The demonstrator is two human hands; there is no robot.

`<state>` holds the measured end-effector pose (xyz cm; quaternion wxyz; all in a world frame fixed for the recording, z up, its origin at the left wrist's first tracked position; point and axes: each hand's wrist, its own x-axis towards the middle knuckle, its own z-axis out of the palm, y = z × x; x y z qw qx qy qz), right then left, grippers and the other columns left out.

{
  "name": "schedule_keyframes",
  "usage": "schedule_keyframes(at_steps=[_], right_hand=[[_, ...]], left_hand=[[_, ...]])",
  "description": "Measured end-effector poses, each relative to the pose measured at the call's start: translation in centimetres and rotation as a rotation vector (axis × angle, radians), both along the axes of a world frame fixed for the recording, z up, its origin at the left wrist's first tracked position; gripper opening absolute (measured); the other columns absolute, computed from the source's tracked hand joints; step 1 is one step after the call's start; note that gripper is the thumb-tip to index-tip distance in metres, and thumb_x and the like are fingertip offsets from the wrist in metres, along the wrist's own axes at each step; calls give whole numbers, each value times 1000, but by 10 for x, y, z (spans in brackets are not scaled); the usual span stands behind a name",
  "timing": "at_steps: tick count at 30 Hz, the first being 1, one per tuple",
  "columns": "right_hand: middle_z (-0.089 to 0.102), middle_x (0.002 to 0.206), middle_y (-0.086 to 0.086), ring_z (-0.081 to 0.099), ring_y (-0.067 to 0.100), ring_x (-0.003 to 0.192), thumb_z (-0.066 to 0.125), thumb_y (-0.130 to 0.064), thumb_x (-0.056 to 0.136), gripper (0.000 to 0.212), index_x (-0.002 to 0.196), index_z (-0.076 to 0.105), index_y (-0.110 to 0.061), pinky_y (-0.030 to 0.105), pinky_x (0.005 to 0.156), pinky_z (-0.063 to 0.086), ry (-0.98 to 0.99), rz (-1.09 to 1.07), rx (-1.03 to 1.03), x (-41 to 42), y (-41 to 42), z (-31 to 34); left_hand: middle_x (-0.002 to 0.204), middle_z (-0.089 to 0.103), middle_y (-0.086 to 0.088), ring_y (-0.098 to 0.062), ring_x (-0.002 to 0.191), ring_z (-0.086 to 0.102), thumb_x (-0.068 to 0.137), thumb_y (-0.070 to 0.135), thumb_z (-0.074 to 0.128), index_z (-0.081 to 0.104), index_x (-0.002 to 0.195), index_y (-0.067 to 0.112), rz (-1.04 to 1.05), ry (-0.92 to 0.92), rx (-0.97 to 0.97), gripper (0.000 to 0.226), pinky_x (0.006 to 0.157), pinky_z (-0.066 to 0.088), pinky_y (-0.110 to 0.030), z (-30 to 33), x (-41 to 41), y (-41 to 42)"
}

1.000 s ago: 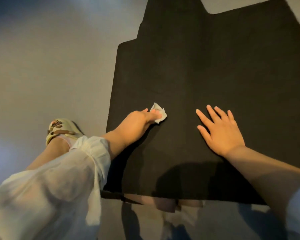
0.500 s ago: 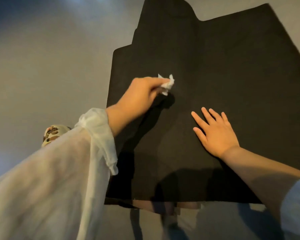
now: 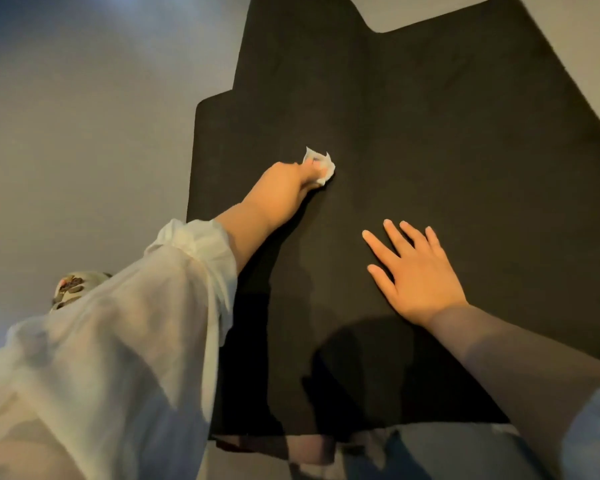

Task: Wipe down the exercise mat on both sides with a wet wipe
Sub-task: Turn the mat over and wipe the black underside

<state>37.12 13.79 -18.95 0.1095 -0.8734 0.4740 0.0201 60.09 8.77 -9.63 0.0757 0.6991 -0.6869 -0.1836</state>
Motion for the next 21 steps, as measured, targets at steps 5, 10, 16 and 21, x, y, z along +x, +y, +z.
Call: schedule_keyframes(at_steps=[5,10,16,21], right_hand=[[18,157,5,12,28,144,2,-55,91,60,148,4,-37,47,116,5,10,4,-5,0,0,2],[19,156,6,15,29,144,4,-55,91,61,149,7,-36,48,116,7,14,0,-14,0,1,1],[18,157,6,14,28,144,4,-55,91,61,149,4,-35,47,116,7,10,3,-8,0,4,2],[18,157,6,14,29,144,0,-55,91,61,149,3,-35,47,116,7,6,13,-8,-1,3,2]], left_hand=[[116,61,-2,-13,109,55,96,33,47,60,124,16,-213,44,111,35,101,39,-30,-1,-10,75],[130,57,6,-5,126,43,97,26,47,59,127,23,-499,-29,166,32,112,23,-18,5,-4,142],[100,66,6,3,96,55,92,21,52,68,109,8,-350,130,-24,28,81,35,0,44,-8,105],[112,65,-9,-13,107,57,92,5,53,62,120,6,-147,105,-306,29,92,33,-5,55,-22,14]])
